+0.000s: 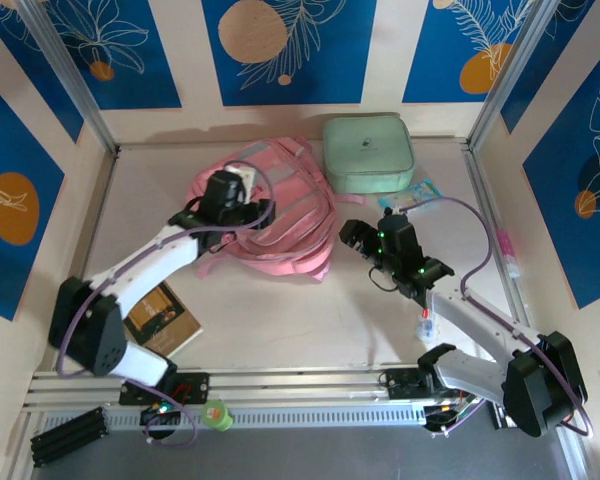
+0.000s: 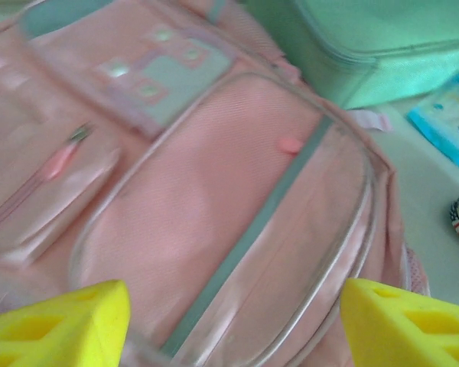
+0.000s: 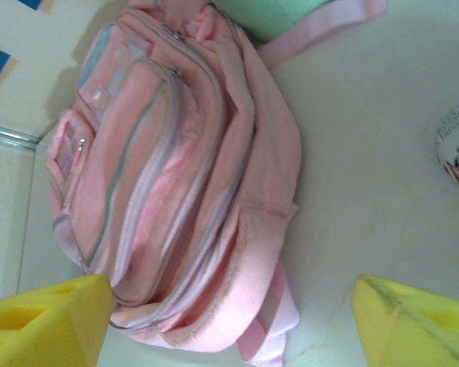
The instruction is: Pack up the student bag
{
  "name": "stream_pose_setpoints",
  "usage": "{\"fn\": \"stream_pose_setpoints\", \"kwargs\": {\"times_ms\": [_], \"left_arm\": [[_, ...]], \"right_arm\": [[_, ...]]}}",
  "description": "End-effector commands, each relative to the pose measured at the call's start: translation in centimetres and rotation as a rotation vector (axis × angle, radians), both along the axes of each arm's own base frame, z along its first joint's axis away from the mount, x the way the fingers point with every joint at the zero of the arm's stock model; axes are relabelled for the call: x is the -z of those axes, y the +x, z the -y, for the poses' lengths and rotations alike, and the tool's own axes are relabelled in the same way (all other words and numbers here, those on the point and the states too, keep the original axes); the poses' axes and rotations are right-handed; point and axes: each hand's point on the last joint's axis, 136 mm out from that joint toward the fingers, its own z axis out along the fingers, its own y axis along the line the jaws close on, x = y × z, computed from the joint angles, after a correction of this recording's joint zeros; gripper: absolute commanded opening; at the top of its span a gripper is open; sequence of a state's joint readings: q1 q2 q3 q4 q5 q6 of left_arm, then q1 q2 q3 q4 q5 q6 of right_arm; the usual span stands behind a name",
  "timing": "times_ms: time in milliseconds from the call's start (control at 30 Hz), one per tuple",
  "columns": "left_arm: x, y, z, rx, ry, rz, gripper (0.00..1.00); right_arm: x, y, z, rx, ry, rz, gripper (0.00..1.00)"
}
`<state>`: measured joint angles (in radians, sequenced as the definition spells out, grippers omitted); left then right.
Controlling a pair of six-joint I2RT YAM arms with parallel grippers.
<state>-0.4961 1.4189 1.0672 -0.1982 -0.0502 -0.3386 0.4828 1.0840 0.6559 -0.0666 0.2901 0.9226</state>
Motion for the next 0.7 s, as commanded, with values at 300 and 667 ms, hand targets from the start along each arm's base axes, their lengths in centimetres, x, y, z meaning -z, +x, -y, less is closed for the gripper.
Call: {"fn": "stream_pose_setpoints", "kwargs": {"times_ms": [300,667], "left_arm": [[9.2,-10.1,-16.6,-0.623,0.009,-0.282,0.95],[14.9,-12.9,-20.3,-0.796,-0.079,-0.402,1.0]], "right_arm": [[-1.3,2.4,-6.3,-0.243,-0.054,0.041,0.92],[-0.1,2.4,-8.6,-0.302,-0.063,-0.021,1.0]]}}
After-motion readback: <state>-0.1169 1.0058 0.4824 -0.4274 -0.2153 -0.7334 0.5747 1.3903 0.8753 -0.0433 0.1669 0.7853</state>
